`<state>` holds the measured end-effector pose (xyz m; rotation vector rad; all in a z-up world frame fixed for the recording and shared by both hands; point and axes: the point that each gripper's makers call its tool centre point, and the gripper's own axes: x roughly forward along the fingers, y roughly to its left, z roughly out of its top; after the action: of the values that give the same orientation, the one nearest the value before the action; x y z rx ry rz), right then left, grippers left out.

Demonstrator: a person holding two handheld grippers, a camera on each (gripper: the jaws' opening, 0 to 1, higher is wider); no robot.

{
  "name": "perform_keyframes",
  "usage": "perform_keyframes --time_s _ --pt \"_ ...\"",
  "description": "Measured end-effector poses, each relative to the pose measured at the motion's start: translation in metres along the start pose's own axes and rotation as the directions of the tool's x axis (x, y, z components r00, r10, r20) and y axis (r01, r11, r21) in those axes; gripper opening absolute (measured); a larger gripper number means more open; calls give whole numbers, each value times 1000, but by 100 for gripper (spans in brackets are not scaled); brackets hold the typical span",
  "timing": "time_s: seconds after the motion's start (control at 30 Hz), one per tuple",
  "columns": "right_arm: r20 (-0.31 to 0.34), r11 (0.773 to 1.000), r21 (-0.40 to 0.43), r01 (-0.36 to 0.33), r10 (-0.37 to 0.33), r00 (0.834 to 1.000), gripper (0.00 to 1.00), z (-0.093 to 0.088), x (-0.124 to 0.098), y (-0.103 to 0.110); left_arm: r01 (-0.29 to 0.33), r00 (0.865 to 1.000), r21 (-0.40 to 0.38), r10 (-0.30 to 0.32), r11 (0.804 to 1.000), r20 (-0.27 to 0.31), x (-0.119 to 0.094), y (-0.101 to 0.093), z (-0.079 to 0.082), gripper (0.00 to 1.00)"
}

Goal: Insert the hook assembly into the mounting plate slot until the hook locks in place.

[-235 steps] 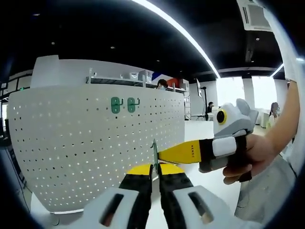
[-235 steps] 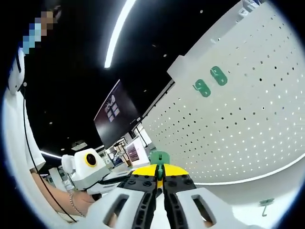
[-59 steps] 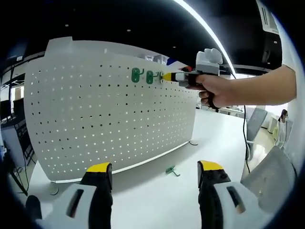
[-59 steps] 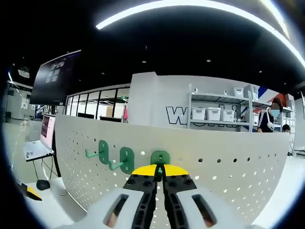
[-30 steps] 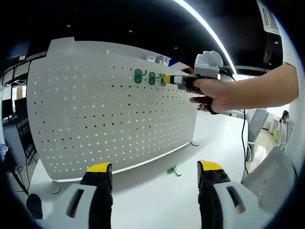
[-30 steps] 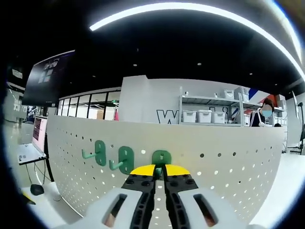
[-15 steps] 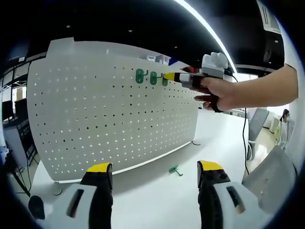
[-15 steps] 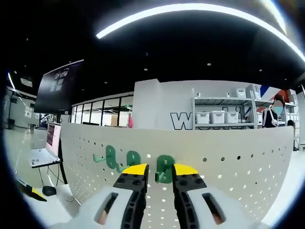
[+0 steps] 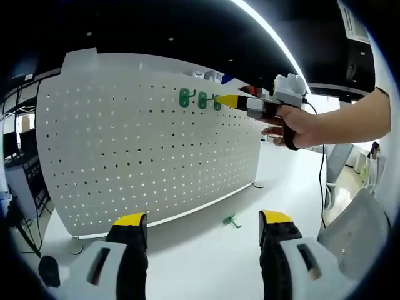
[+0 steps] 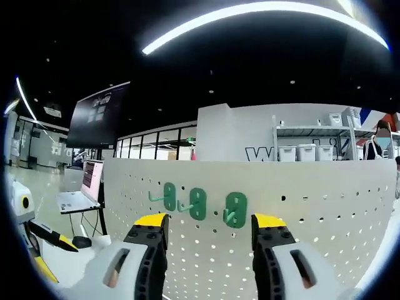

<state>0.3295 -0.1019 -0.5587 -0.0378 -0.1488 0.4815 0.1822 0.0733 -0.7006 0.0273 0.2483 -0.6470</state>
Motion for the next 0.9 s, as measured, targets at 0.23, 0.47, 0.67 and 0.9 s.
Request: perform_keyframes --time_s 0.23,0.47,0.67,0.9 --pt "2 1000 -3 -5 5 1000 52 1 1 2 1 1000 4 -1 1000 2 0 -1 1 75" --pt "-1 1000 -5 -11 11 1000 53 1 -6 3 4 1000 5 -4 1000 7 0 -1 3 75" --pt "2 1000 5 -12 12 1000 53 -1 -19 3 14 1000 25 -14 1000 3 0 -4 7 75" --pt "-22 999 17 -38 39 999 55 -9 -33 6 23 1000 21 -23 1000 16 3 -7 12 76"
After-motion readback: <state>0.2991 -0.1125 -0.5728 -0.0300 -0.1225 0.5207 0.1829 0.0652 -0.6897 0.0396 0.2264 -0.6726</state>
